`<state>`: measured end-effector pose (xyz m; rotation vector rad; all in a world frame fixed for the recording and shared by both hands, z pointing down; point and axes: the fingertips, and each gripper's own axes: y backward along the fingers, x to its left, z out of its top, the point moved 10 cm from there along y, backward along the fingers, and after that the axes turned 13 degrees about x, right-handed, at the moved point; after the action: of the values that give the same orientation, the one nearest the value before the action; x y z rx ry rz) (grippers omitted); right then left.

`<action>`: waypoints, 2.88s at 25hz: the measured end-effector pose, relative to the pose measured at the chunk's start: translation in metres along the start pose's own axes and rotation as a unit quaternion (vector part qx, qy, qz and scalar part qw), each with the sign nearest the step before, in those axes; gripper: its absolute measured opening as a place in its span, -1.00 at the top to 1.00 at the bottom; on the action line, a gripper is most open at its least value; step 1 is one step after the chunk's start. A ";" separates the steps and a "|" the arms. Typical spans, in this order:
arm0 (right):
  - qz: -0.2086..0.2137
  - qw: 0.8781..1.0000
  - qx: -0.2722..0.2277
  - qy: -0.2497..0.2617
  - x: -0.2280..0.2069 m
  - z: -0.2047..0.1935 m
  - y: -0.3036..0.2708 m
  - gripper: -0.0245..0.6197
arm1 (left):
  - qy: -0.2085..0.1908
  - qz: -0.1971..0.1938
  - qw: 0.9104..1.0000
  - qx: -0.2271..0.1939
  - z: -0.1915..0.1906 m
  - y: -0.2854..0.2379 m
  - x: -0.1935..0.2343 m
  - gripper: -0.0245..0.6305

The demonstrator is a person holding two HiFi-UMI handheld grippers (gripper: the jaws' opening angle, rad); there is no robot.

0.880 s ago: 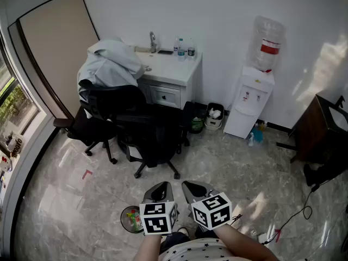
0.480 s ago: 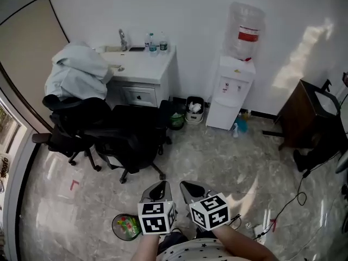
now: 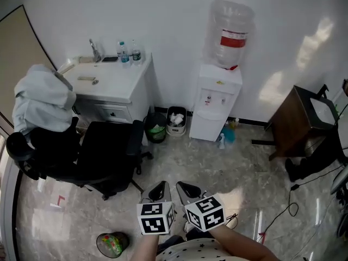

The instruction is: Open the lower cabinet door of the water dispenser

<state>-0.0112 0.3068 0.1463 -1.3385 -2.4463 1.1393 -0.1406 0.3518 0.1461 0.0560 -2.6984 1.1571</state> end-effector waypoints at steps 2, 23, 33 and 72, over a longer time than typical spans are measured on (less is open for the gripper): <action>-0.006 1.000 -0.002 0.000 -0.034 0.011 0.001 0.94 | -0.003 -0.003 1.000 -0.003 0.021 -0.025 -0.016 0.91; -0.095 0.985 0.019 -0.144 -0.279 0.052 -0.052 0.94 | -0.073 -0.062 0.991 0.098 0.140 -0.259 -0.091 0.91; -0.158 0.967 0.053 -0.191 -0.437 0.062 -0.160 0.94 | -0.068 -0.086 0.982 0.152 0.187 -0.441 -0.077 0.91; -0.181 0.964 0.115 -0.159 -0.734 -0.104 -0.413 0.23 | -0.021 -0.084 0.962 0.257 0.068 -0.742 -0.061 0.90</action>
<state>0.1968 -0.3322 0.6651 -0.6478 -2.5178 1.5665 -0.0076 -0.2134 0.6173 0.3826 -2.2949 1.7765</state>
